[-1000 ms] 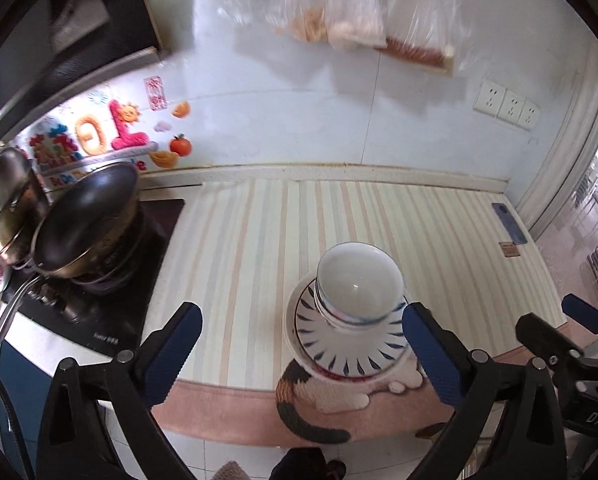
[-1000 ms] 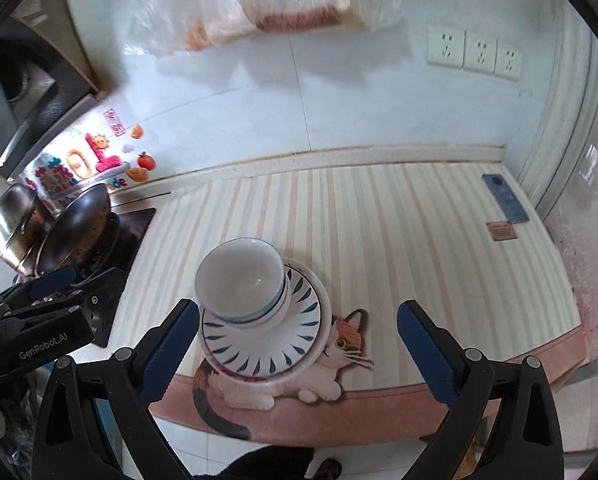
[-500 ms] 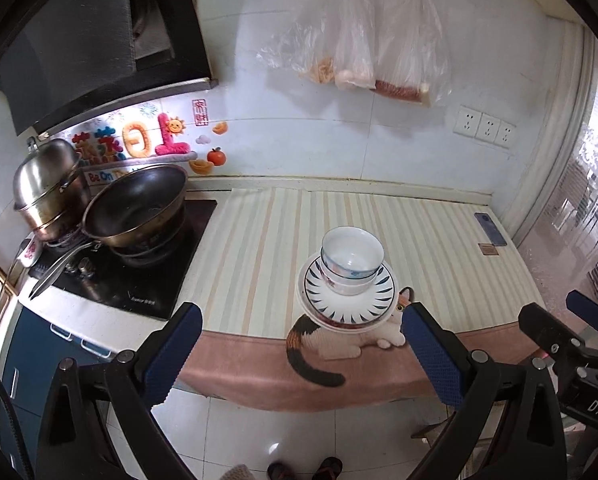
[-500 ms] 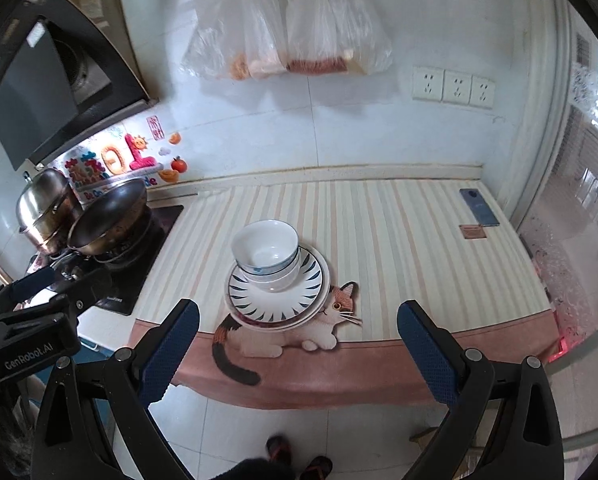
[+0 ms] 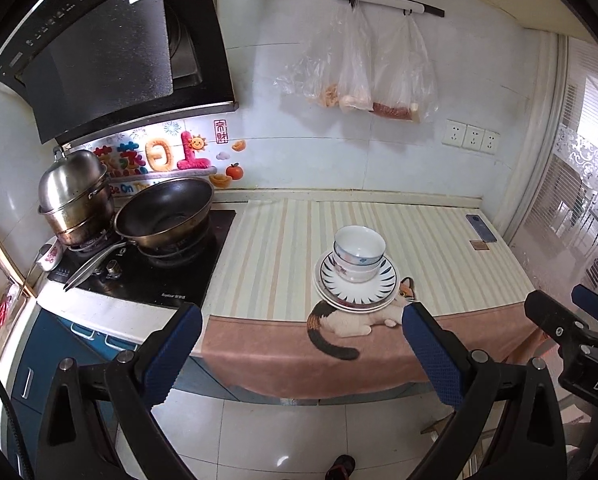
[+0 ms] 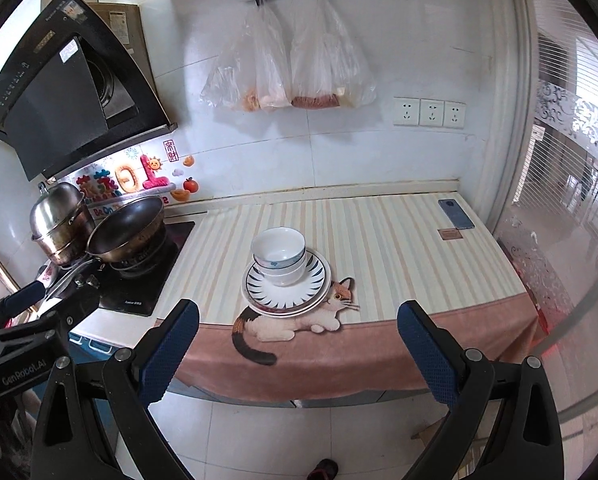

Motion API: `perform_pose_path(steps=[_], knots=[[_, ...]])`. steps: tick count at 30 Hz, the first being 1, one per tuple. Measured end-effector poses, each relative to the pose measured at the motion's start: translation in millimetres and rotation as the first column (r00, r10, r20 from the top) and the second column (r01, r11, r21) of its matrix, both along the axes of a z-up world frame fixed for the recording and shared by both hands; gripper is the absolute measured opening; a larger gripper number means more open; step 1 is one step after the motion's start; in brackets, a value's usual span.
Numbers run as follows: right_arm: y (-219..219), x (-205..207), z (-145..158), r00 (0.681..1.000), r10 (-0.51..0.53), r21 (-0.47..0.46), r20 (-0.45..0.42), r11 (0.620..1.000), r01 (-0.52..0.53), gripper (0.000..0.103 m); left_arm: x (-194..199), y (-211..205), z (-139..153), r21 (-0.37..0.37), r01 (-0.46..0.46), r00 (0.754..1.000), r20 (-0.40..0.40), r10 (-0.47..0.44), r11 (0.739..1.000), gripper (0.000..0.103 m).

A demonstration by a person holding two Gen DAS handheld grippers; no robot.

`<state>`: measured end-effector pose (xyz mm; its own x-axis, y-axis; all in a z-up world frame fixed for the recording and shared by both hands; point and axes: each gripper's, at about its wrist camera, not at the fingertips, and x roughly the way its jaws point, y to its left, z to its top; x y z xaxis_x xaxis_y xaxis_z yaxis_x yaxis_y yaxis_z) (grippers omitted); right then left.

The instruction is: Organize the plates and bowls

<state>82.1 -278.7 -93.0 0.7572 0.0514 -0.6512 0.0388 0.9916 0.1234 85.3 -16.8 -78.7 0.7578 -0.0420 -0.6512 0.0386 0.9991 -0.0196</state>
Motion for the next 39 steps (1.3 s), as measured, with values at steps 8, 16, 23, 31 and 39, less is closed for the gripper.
perform_pose_path(steps=[8, 16, 23, 31, 39], knots=[[15.3, -30.2, 5.7, 1.0, -0.006, -0.008, 0.012, 1.0, 0.006, 0.101, -19.0, 11.2, 2.3, -0.004, 0.001, 1.0, 0.014, -0.001, 1.0, 0.103], [18.2, -40.1, 7.4, 1.0, -0.007, -0.007, 0.012, 1.0, 0.007, 0.101, -24.6, 15.5, 1.3, -0.003, -0.003, 1.0, 0.015, 0.003, 1.0, 0.103], [17.4, -40.3, 7.8, 1.0, -0.009, -0.006, 0.01, 1.0, 0.009, 0.102, -26.6, 16.2, 1.8, 0.0, 0.001, 1.0, 0.022, -0.001, 1.0, 0.103], [16.9, -38.5, 8.4, 1.0, -0.011, -0.009, 0.012, 1.0, 0.011, 0.102, -24.9, 20.8, 4.1, -0.005, 0.002, 0.999, 0.035, -0.002, 1.0, 0.103], [17.3, -33.2, 7.7, 1.0, -0.007, -0.017, 0.01, 1.0, 0.008, 0.102, -20.6, 20.3, 4.6, -0.013, 0.008, 1.0, 0.022, -0.008, 1.0, 0.103]])
